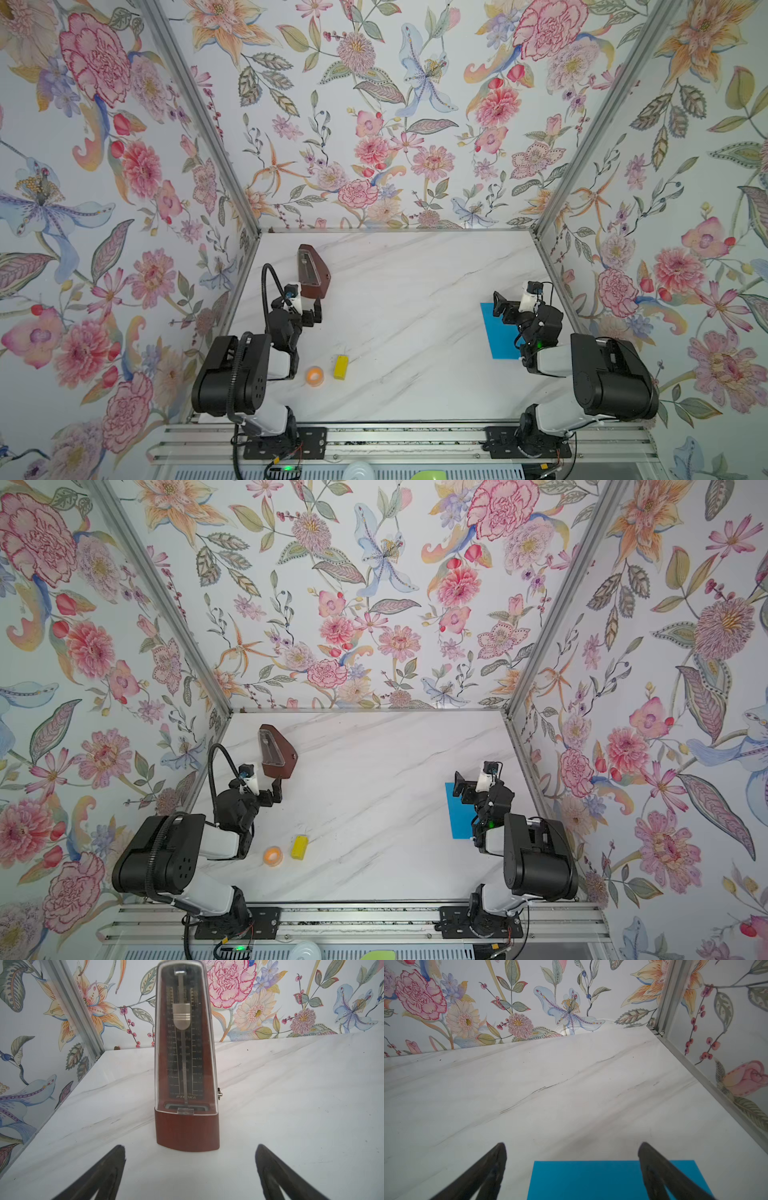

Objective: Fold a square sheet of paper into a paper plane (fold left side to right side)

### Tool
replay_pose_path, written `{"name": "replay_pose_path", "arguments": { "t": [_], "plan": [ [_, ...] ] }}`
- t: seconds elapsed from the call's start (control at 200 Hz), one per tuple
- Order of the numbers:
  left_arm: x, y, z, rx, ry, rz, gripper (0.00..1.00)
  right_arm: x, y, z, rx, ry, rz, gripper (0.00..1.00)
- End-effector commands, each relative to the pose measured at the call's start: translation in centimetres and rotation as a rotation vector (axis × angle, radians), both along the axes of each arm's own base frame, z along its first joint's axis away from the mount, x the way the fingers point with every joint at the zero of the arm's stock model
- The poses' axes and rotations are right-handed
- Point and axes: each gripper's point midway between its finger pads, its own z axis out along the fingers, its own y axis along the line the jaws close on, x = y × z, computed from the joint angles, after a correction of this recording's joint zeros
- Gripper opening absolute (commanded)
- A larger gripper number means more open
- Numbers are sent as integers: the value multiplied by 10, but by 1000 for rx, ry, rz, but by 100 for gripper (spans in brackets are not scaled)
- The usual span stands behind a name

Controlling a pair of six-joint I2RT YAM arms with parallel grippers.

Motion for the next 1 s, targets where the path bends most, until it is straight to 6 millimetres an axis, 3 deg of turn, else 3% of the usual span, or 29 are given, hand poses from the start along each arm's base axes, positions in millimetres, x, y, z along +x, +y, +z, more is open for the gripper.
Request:
{"name": "replay_pose_path", "arguments": {
  "t": [0.0,0.591,0.736,0.991],
  "plan": [
    [0,-2,7,4,-32,-16,99,-1,1,2,-12,-17,4,99],
    [-1,-2,7,2,-31,-17,99,-2,0,1,-6,-14,-1,99],
    [-1,9,2,-10,-9,45,99,-1,0,1,-7,-15,-1,99],
    [-1,10,2,-10,-9,49,99,-1,0,2,-7,-17,-1,99]
  ]
}}
